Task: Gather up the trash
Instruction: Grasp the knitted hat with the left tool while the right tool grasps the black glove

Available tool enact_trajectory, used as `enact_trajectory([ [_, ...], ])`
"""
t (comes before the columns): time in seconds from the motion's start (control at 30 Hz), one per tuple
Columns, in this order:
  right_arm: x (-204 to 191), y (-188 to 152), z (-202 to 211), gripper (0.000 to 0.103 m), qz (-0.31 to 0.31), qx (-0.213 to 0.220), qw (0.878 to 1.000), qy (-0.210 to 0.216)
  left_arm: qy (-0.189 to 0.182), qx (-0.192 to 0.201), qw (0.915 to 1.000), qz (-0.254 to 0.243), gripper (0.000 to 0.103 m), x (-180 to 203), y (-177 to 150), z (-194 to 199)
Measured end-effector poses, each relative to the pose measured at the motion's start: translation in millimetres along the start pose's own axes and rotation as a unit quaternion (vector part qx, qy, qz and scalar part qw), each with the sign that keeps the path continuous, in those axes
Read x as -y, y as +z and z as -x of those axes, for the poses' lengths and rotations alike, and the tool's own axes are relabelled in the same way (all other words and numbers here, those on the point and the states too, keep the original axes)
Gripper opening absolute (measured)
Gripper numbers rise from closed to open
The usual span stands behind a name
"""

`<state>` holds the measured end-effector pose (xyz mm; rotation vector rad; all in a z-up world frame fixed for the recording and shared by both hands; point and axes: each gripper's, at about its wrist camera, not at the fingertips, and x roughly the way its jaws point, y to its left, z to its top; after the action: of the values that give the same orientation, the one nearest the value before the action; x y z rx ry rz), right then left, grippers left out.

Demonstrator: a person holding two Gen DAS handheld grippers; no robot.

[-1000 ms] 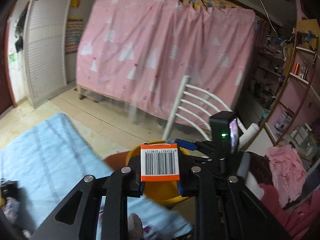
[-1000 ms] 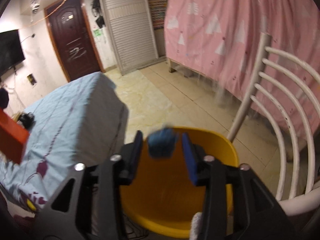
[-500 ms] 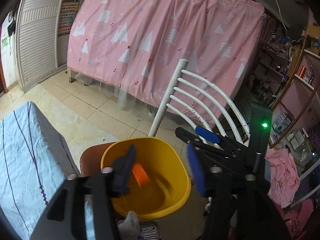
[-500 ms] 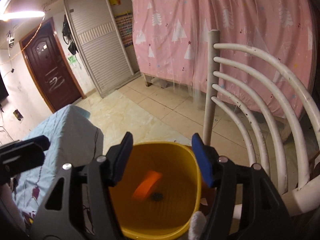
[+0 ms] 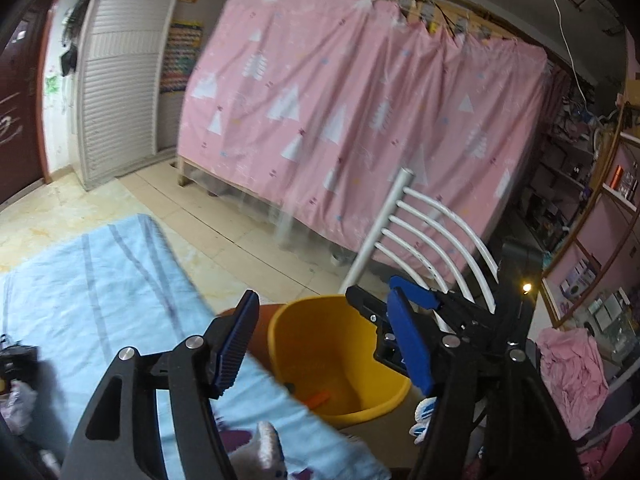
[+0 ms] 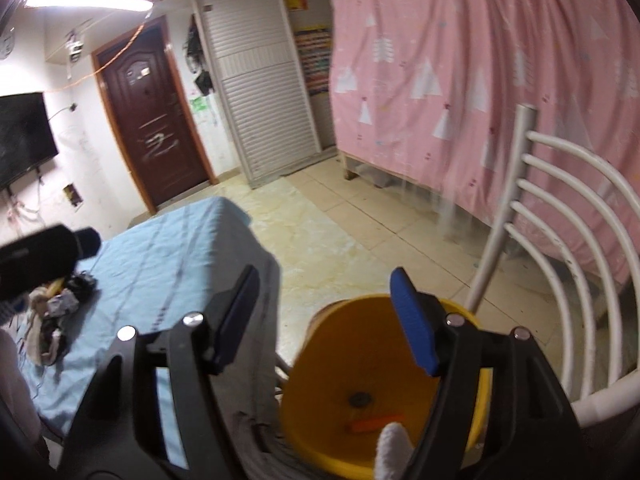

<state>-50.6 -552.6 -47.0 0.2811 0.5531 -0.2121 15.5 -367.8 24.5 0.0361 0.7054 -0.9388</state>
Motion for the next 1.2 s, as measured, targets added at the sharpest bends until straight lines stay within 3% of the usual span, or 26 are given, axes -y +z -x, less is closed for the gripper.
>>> enact_trajectory([
  [0.23,-63.9,5.1,-4.3,0.066,0.045,-0.008,0.998,0.039,0.048,0.039,0.998,0.01,0.065,-37.0,0.1,65.5],
  [0.4,-113.5,-0.5,-6.5,0.068,0.082,-0.021,0.994,0.075,0.114,0.059,0.9916,0.013,0.068,-67.7,-6.7,110.1],
  [0.87,-232.8,-29.2,-15.9,0.07,0.177,-0.073,0.963,0.191,0.257,0.062,0.9609,0.082,0.071,-188.3,-50.4,204.2],
  [1.0,-253.3,-38.1,-15.2,0.077,0.203,-0.089,0.952,0.213,0.273,0.047,0.9548,0.109,0.072,-220.9,-64.0,209.7],
  [1.2,-283.9,-52.5,-20.0,0.077,0.241,-0.114,0.935,0.233,0.275,0.017,0.9528,0.127,0.072,-249.0,-82.8,200.5],
])
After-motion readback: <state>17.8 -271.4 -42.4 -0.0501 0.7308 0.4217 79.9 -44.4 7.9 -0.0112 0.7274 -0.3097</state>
